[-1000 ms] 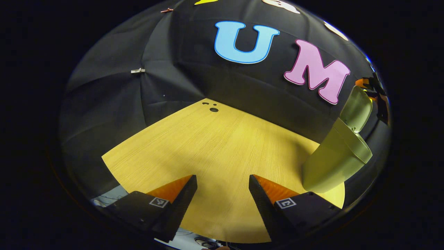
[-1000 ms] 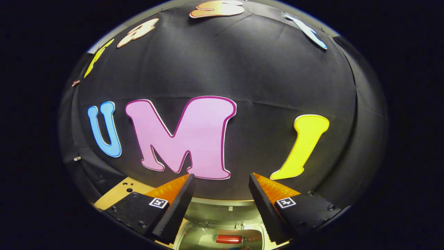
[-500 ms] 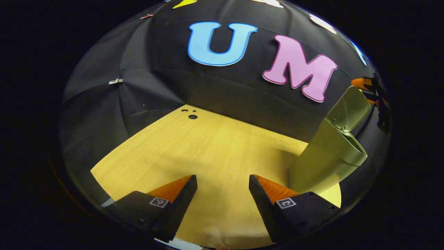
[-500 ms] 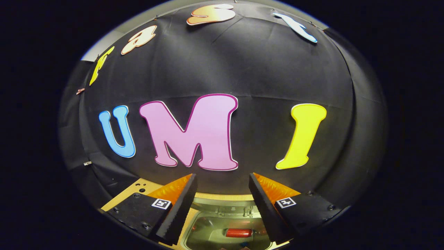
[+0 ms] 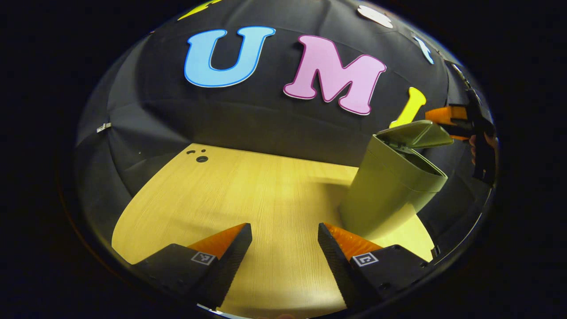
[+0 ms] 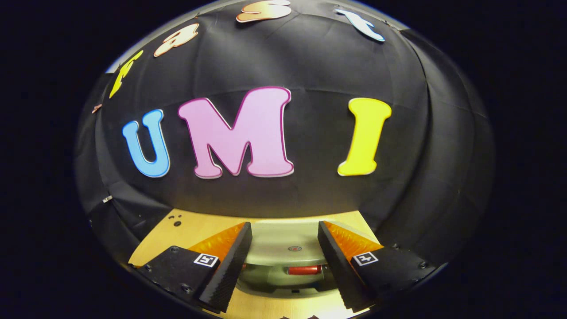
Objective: Press the lid of the desktop garbage bin to open it, pick up the crumpled paper on the desktop and throw it into the bin, then pick up the pop can on the desktop and drop it into the bin, and finally close the garbage bin lid.
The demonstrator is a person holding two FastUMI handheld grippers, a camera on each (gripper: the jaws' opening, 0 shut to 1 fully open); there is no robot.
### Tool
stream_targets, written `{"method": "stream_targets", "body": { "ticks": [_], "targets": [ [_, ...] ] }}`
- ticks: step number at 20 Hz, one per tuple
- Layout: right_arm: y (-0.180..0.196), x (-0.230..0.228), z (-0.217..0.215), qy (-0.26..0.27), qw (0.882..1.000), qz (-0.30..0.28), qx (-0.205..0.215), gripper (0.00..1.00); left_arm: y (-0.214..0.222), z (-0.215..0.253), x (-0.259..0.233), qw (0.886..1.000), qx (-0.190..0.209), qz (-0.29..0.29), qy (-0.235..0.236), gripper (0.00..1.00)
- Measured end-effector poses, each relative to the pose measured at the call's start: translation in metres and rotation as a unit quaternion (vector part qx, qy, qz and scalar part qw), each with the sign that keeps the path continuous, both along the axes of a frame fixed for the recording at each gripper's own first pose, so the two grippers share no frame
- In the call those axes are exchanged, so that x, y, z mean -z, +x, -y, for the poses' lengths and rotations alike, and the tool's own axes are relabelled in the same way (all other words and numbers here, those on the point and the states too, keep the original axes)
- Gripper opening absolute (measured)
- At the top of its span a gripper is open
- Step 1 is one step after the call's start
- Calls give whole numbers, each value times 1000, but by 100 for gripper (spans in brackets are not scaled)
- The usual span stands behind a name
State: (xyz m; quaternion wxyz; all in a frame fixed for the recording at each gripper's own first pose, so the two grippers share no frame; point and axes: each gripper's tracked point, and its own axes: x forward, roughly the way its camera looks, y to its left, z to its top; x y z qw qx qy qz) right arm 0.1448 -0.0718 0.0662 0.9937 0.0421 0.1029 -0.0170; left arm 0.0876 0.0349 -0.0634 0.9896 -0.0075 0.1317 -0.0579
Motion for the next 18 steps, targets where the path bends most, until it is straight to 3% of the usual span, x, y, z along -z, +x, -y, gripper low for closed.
{"method": "stream_targets", "body": {
  "ticks": [10, 18],
  "targets": [
    [-23, 72, 0, -7, 998, -49, 33, 95, -22, -38, 29, 1000, 2, -16, 2, 96],
    [-22, 78, -2, -7, 999, -44, 29, 96, -24, -51, 33, 1000, -11, -15, 4, 96]
  ]
}}
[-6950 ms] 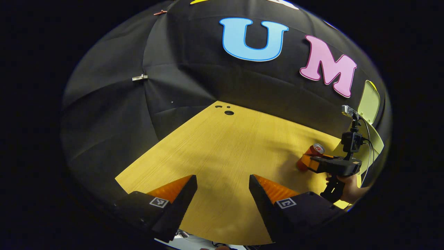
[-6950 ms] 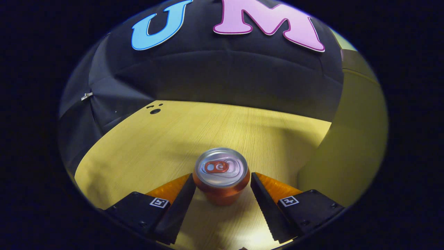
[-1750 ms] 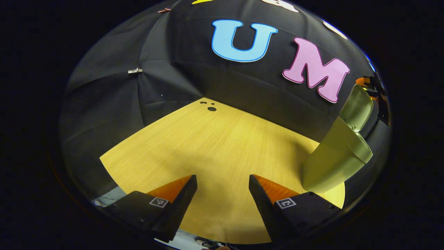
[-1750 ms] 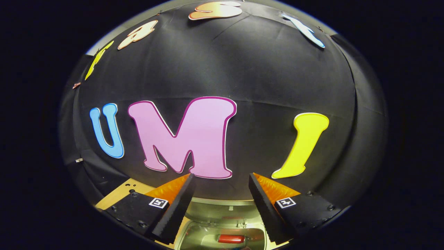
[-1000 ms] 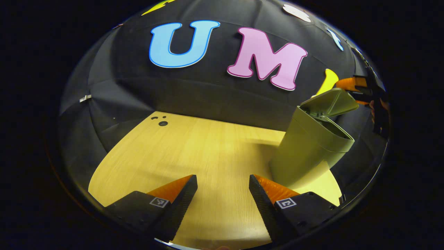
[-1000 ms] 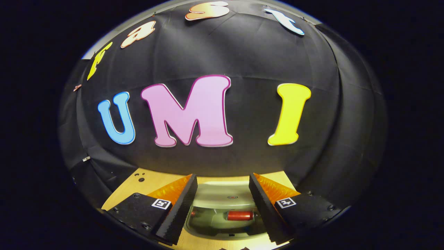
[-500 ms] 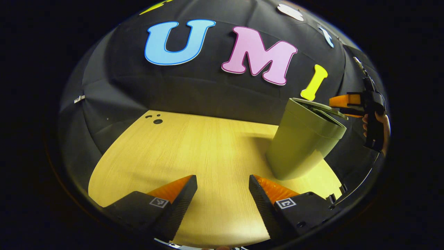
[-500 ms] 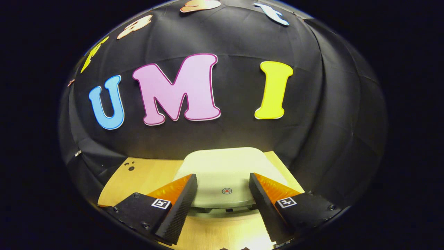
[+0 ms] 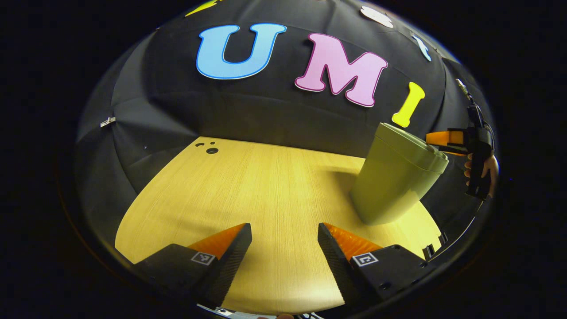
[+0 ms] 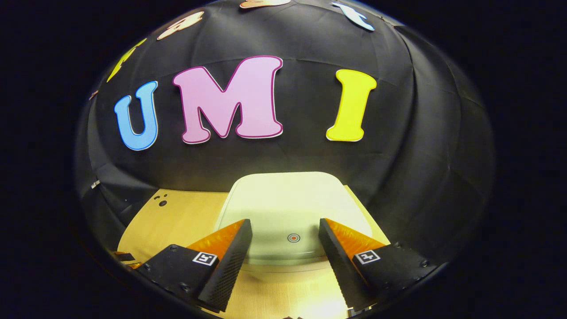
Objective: Press the lid of the desktop garbage bin to open it, pick up the crumpled paper on the desktop and throw it into the bin, then pick up the pop can on the desktop and drop it into the bin, and finally close the garbage bin lid.
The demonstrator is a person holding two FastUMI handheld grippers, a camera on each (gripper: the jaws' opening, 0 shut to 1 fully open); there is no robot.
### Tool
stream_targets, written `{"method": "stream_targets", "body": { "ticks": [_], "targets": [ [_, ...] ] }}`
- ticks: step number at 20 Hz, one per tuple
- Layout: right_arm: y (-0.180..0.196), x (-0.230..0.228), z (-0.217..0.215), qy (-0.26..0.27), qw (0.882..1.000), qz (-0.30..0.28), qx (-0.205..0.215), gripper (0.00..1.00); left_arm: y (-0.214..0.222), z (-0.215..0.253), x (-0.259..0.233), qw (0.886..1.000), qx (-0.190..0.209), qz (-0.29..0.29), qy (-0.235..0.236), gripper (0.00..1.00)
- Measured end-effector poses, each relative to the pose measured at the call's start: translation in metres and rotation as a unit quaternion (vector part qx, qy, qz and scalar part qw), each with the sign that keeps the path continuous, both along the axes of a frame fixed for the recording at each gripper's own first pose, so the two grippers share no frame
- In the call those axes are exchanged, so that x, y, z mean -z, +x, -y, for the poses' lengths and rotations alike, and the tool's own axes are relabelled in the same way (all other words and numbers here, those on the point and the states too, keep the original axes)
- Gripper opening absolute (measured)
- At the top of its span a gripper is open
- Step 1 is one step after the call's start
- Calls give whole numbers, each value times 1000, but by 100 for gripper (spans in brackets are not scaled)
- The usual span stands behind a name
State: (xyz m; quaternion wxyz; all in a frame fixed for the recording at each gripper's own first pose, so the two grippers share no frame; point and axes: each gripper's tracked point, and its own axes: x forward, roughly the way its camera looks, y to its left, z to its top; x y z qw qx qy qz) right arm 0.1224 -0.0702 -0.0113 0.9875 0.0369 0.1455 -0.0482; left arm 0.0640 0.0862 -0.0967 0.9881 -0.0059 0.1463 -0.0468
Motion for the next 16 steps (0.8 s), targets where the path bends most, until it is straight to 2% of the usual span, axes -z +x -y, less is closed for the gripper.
{"method": "stream_targets", "body": {
  "ticks": [3, 6, 9, 12, 16],
  "targets": [
    [0, 1, 0, 11, 1000, 3, -9, 96, -2, 1, 9, 1000, -1, -9, 1, 96],
    [0, 6, 1, -9, 1000, 0, -11, 98, -5, 3, 13, 1000, 0, -13, 5, 96],
    [0, -3, 0, -7, 1000, 29, -4, 96, -5, 5, 13, 1000, 1, -12, 7, 96],
    [-9, -4, -6, -15, 999, 32, -5, 96, -3, 7, 1, 1000, 6, 3, 9, 96],
    [-40, -32, -33, -22, 994, 103, -18, 96, 2, 3, -25, 997, 9, 46, 55, 96]
  ]
}}
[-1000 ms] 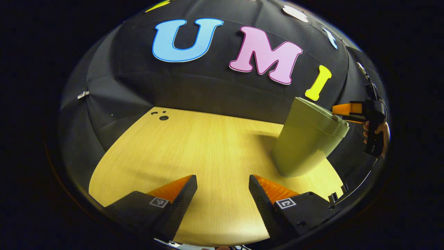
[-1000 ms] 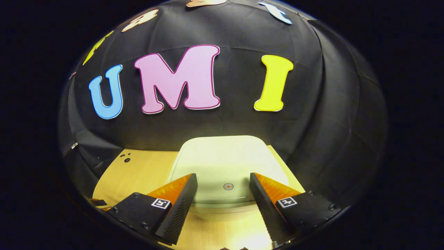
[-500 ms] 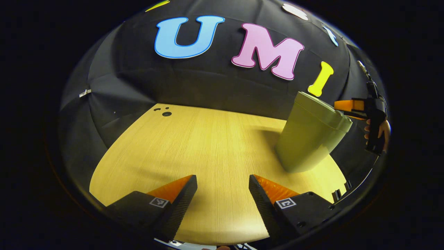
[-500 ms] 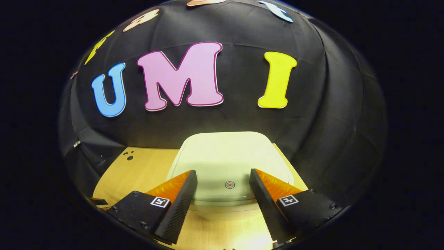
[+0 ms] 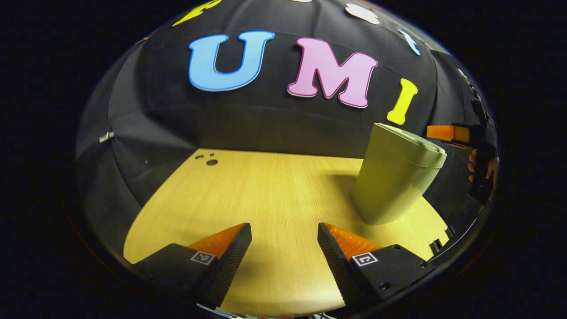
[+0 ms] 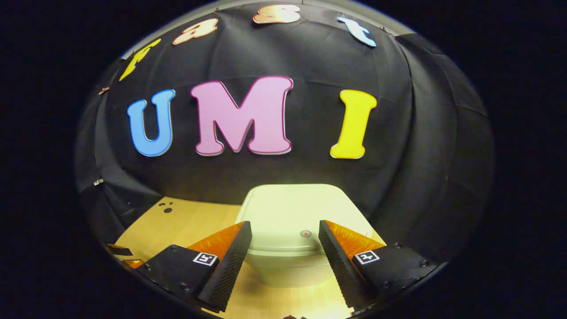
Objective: Press the lid of the desktop garbage bin to open it, pick up the crumpled paper on the desktop and throw it into the bin, then pick up the pop can on the desktop and drop it into the bin, and finally close the garbage bin lid.
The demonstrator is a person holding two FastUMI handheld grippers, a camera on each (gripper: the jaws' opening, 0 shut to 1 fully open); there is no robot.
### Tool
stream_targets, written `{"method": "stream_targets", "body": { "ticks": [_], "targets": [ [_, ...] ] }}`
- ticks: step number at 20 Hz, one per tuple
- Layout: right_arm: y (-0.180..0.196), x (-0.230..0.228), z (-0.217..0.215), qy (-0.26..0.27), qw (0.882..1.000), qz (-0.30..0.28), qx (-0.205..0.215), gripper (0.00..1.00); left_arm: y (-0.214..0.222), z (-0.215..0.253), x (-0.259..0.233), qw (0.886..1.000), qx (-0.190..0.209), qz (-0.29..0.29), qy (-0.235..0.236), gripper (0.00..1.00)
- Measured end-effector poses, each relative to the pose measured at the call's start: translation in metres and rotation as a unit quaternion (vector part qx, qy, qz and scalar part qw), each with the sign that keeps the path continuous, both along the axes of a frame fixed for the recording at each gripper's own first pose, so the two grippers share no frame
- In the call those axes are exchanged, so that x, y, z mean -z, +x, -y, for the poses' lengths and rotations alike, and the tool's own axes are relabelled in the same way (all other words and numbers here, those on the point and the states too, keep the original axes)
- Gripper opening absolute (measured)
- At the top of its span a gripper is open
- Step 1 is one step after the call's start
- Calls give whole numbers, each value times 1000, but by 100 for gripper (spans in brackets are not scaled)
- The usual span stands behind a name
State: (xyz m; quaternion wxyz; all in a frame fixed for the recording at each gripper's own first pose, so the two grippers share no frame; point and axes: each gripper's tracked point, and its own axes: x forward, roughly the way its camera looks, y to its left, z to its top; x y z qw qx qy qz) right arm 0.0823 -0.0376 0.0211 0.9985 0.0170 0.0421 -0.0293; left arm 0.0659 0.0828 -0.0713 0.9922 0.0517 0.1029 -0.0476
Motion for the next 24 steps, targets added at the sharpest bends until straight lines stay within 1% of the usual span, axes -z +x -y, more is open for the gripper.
{"method": "stream_targets", "body": {
  "ticks": [3, 6, 7, 10, 12, 16, 19, 22, 24],
  "targets": [
    [-21, -15, -21, -16, 999, 43, -7, 96, -4, 5, -18, 1000, 7, 25, 0, 96],
    [-39, -11, -46, -14, 999, 46, -25, 96, -14, 12, -39, 998, 14, 62, -9, 96],
    [-46, -8, -53, -9, 999, 43, -31, 96, -19, 13, -44, 997, 12, 72, -15, 96],
    [-62, 12, -77, 25, 998, 26, -54, 96, -29, 6, -46, 995, -26, 95, -25, 96],
    [-72, 26, -86, 41, 997, 18, -60, 96, -35, 0, -37, 994, -45, 94, -23, 96],
    [-89, 45, -87, 27, 998, 11, -57, 96, -46, -6, -17, 995, -53, 69, -51, 96],
    [-98, 53, -91, 26, 998, 8, -54, 96, -52, -6, -3, 996, -50, 46, -52, 96],
    [-105, 68, -106, 15, 997, -12, -70, 96, -53, 3, -9, 997, -38, 58, -43, 96],
    [-111, 69, -110, 3, 997, -14, -76, 96, -52, 15, -12, 997, -25, 69, -35, 96]
  ]
}}
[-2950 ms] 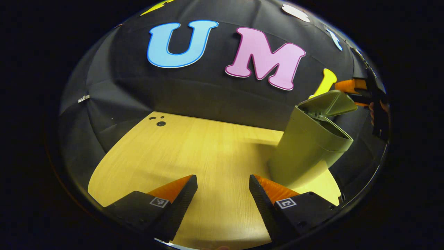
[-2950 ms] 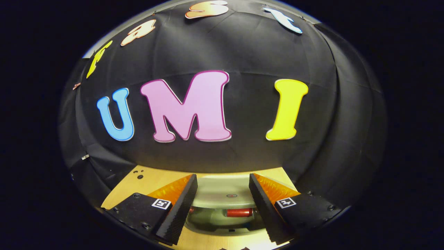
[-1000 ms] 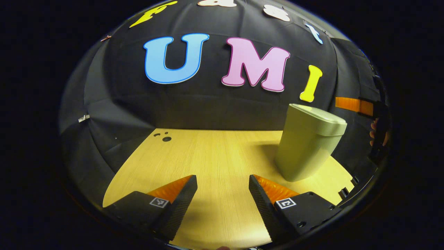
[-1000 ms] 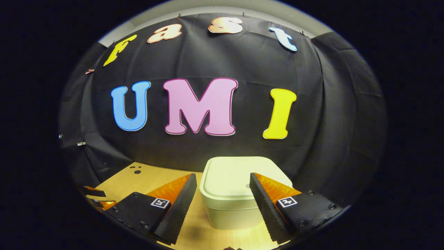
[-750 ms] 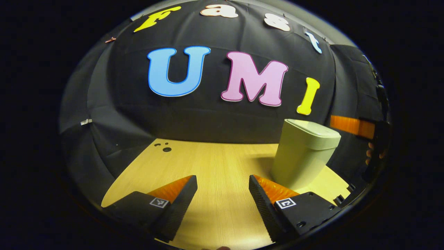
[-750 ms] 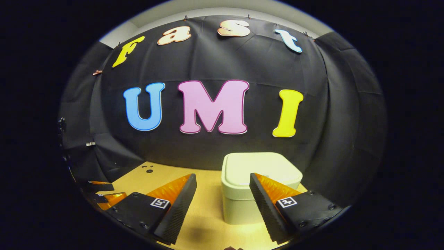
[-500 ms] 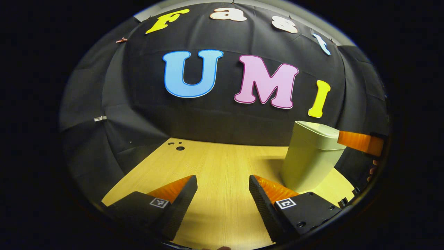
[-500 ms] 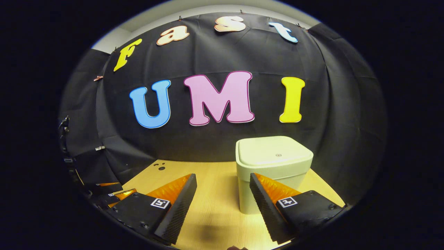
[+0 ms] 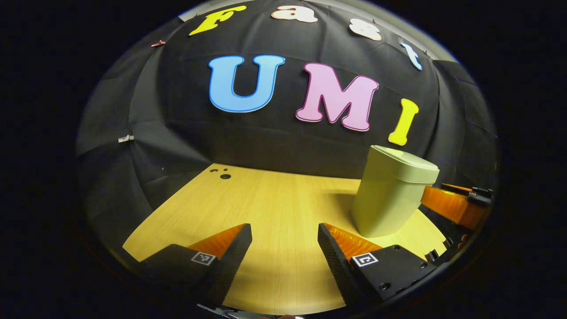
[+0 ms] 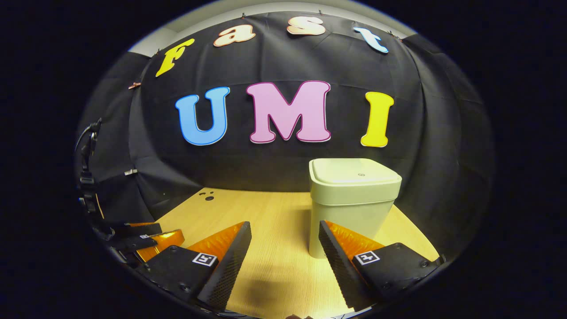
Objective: Press the lid of the desktop garbage bin to open it, pick up the crumpled paper on the desktop and throw it into the bin, then pick up the pop can on the desktop and drop it into the bin, and finally close the garbage bin lid.
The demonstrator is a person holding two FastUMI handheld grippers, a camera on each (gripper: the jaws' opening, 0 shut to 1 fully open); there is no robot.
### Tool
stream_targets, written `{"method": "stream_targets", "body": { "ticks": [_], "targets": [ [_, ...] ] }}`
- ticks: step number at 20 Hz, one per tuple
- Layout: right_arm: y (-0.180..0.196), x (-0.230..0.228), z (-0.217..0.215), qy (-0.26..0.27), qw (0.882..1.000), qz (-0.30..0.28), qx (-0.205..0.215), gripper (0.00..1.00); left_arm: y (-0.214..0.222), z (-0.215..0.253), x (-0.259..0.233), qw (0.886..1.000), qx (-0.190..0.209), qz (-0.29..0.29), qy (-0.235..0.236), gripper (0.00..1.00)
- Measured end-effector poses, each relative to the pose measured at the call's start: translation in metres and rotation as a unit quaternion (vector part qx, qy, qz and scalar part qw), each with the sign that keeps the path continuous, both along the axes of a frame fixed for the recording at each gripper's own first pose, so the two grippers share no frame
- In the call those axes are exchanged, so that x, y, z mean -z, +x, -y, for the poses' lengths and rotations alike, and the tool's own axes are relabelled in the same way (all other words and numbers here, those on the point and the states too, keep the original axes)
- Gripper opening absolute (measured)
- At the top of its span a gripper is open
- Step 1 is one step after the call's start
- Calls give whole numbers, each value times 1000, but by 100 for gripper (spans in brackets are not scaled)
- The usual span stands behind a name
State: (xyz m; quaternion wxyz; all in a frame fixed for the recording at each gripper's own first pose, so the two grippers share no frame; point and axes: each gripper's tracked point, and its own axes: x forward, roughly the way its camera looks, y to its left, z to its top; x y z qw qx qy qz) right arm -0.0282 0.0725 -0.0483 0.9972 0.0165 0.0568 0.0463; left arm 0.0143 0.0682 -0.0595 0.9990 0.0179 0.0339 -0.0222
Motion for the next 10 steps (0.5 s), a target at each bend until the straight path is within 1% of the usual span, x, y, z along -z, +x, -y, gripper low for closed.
{"method": "stream_targets", "body": {
  "ticks": [4, 7, 10],
  "targets": [
    [-4, -3, -6, -16, 1000, 8, -12, 96, -5, 11, -2, 1000, 17, 12, 23, 96],
    [-6, 3, -7, -15, 1000, 0, -14, 97, -7, 15, 0, 999, 22, 14, 22, 96],
    [-9, 11, -5, -11, 1000, -12, -12, 97, -9, 12, 1, 1000, 18, 12, 18, 96]
  ]
}}
